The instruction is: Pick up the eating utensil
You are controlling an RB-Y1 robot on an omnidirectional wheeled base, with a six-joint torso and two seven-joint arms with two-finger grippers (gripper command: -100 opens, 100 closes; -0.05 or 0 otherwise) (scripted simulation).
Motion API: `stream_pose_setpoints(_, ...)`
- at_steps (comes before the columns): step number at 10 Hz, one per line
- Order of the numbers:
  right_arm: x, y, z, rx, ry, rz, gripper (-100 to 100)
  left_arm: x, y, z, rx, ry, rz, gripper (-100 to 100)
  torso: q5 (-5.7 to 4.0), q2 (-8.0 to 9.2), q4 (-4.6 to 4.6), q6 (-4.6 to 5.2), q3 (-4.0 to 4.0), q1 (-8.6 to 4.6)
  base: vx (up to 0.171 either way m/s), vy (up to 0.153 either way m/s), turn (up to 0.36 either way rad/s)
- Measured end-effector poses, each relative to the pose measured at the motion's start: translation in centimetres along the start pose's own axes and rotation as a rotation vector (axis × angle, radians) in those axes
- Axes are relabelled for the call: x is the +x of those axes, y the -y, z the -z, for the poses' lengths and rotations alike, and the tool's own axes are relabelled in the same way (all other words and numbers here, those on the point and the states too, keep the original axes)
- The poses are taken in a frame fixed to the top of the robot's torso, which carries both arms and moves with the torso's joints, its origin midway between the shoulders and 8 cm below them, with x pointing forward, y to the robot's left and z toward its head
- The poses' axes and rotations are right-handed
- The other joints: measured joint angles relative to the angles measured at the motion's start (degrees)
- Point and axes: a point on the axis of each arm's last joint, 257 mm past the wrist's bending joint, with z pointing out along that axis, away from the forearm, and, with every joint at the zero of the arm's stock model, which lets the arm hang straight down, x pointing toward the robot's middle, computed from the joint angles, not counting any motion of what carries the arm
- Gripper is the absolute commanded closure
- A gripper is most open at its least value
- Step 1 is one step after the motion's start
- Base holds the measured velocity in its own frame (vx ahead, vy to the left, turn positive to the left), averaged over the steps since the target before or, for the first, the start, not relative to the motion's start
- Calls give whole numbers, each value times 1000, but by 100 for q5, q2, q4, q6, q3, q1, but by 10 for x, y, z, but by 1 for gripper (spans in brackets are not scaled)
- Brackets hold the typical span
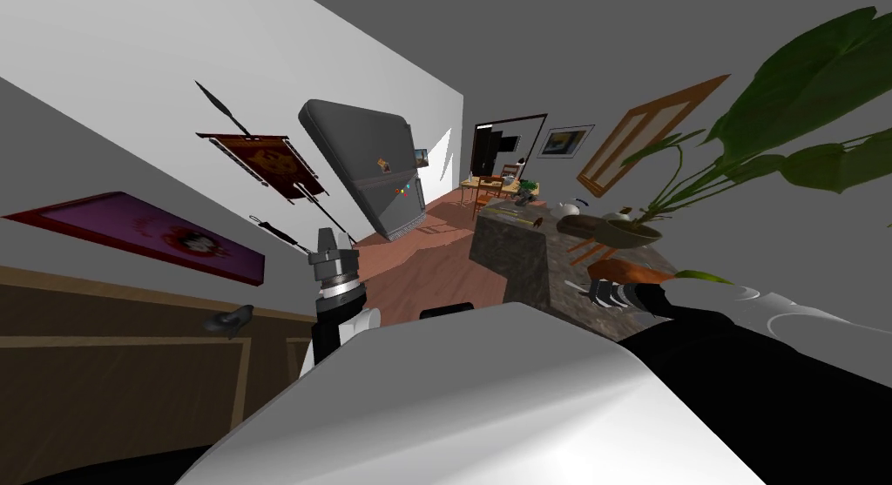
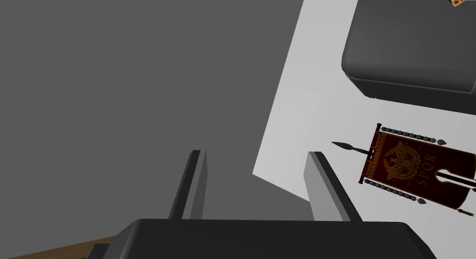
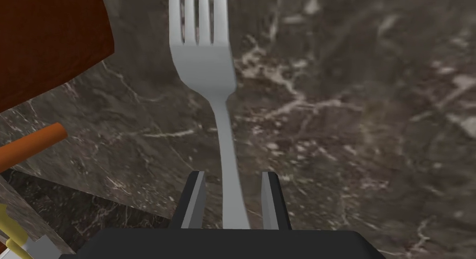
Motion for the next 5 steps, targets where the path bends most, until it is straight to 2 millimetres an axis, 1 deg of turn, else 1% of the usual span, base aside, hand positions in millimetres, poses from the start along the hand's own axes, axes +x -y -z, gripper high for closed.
stream_pose_setpoints(2, 0, 0, 0, 1, 0, 1, 100, 0, 0, 0, 0, 0, 0, 0, 0, 3, 0, 4, 2, 2, 0, 0, 0)
stream_pose_setpoints(3, 0, 0, 0, 1, 0, 1, 0, 0, 0, 0, 0, 0, 0, 0, 1, 4, 1, 4, 2, 2, 0, 0, 0)
stream_pose_setpoints(4, 0, 0, 0, 1, 0, 1, 100, 0, 0, 0, 0, 0, 0, 0, 1, 4, 1, 4, 3, 3, -28, 17, -120)
stream_pose_setpoints(5, -5, 6, 4, 1, 3, 8, 100, 0, 0, 0, 0, 0, 0, 0, 7, 15, 3, 12, 9, 11, -50, 40, -132)
